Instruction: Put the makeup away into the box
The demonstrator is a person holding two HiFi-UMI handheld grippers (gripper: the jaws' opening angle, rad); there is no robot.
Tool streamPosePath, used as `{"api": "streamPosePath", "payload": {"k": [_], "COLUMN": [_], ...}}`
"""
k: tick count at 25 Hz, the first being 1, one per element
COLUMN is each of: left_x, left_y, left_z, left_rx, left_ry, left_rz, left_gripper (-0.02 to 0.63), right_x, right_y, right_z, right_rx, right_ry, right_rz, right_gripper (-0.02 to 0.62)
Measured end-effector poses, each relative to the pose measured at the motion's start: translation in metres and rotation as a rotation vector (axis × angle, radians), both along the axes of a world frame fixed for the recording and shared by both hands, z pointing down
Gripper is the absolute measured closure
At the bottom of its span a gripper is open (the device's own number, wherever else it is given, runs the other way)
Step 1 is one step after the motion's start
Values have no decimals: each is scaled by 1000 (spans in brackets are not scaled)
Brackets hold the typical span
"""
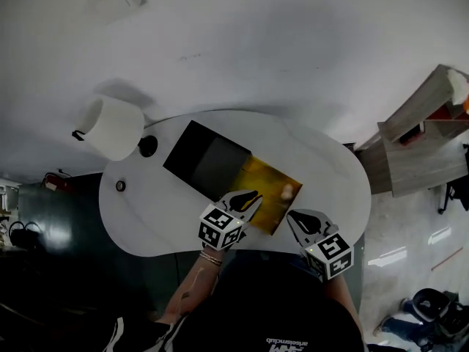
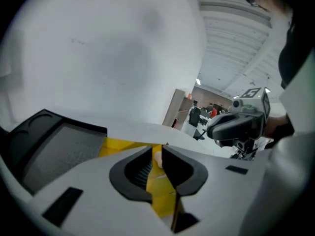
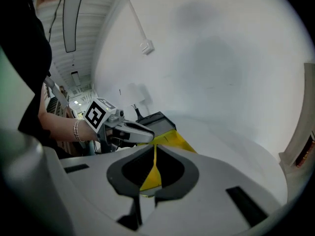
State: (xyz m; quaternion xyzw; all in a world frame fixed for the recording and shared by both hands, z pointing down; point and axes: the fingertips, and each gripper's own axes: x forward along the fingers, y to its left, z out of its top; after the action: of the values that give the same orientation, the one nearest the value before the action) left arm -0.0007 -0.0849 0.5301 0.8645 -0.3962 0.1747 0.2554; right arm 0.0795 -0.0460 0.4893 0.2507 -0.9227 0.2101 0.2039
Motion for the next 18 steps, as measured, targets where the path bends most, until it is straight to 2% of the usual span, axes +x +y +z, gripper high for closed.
{"api": "streamPosePath", "payload": {"k": [6, 11, 18], "left_x": [-44, -75, -104], "left_y": [18, 45, 73], "left_z": [-13, -5, 3], "left_rx": [81, 73, 71], "left_ry": [-2, -14, -10], "left_rz": [-174, -342, -462], "left_gripper": [573, 584, 586], "right_x": [-25, -33, -45], "right_y": [-1, 3, 6], "right_z": [-1, 4, 8], "right_rx": [12, 15, 24], "right_ry": [-3, 13, 44], "right_rz": [-150, -253, -332], "right_gripper": [566, 566, 566]}}
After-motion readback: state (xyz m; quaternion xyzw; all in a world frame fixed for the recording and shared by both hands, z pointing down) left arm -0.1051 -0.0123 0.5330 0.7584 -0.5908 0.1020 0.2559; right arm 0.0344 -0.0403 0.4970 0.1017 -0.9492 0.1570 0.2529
